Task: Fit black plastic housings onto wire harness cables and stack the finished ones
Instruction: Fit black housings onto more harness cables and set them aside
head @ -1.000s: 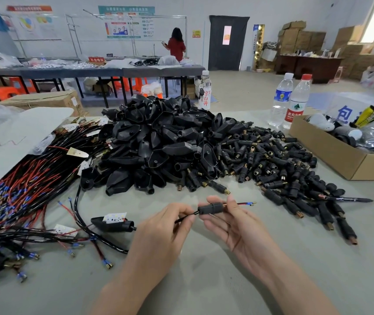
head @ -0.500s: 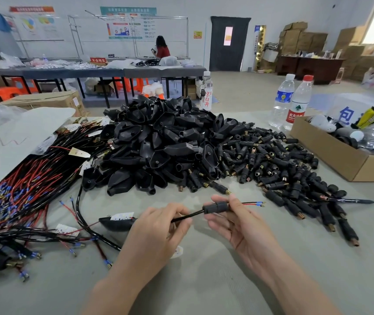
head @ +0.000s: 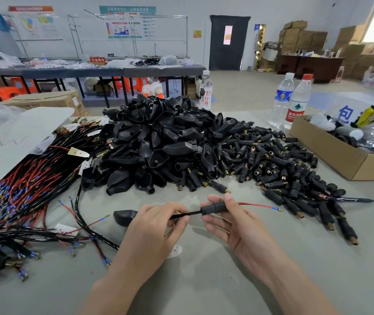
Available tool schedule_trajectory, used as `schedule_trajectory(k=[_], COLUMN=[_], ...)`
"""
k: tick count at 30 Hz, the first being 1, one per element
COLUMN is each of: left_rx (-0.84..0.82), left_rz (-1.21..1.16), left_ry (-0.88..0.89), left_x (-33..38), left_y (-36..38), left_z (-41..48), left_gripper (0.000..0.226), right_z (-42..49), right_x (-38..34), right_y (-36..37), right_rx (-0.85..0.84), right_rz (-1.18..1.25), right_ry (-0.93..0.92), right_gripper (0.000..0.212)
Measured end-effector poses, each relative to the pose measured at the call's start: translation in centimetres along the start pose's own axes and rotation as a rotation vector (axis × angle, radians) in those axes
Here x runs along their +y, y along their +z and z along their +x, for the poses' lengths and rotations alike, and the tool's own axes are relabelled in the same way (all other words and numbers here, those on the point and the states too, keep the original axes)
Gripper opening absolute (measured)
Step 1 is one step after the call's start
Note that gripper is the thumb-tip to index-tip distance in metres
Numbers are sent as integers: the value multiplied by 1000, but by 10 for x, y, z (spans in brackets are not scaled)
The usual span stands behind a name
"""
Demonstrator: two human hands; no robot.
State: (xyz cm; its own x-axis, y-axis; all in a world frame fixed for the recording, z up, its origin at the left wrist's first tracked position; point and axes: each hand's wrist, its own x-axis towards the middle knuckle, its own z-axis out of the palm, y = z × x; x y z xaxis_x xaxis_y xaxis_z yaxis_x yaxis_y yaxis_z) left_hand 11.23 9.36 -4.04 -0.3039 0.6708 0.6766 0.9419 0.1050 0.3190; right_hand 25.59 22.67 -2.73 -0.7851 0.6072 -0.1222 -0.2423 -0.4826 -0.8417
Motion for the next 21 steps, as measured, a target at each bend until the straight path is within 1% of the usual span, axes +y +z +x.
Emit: schedule_trajectory(k=[2,3,4,6,8,9,11,13,14,16,19,21], left_rx=[37,72,121,259,381,408,383,293,237,123,-40,-79], left_rz=[5,-7,-39,-136,-189,-197,-191,-177,-173,-134,-14,28], left_ry=[23,-2,-70,-268,-430,-481,-519,-484,-437,-300,-93,-20], left_x=[-2,-5,-8,-17,-25,-27,-28,-27,-25,-21,-16,-15], left_y=[0,-1,-6,-17,-27,-29,-30,-27,-24,-18,-9,-5], left_z=[0,1,2,5,7,7,7,7,6,5,1,0], left_gripper=[20,21,21,19,19,19,19,16,14,13,16,16], right_z=[1,1,1,1,1,1,1,1,1,1,2,2], right_x=[0,0,-1,-1,-2,-2,-2,-2,-2,-2,-3,-3], right_y=[0,-1,-1,-3,-4,-4,-4,-3,-3,-3,-3,-2], right_rx=[9,17,27,52,69,75,89,103,110,119,122,115], right_rz=[6,16,28,55,67,67,69,78,83,89,94,86], right_ry=[0,0,-1,-3,-1,1,6,13,16,20,16,12], right_gripper=[41,43,44,43,42,43,44,41,39,37,37,37])
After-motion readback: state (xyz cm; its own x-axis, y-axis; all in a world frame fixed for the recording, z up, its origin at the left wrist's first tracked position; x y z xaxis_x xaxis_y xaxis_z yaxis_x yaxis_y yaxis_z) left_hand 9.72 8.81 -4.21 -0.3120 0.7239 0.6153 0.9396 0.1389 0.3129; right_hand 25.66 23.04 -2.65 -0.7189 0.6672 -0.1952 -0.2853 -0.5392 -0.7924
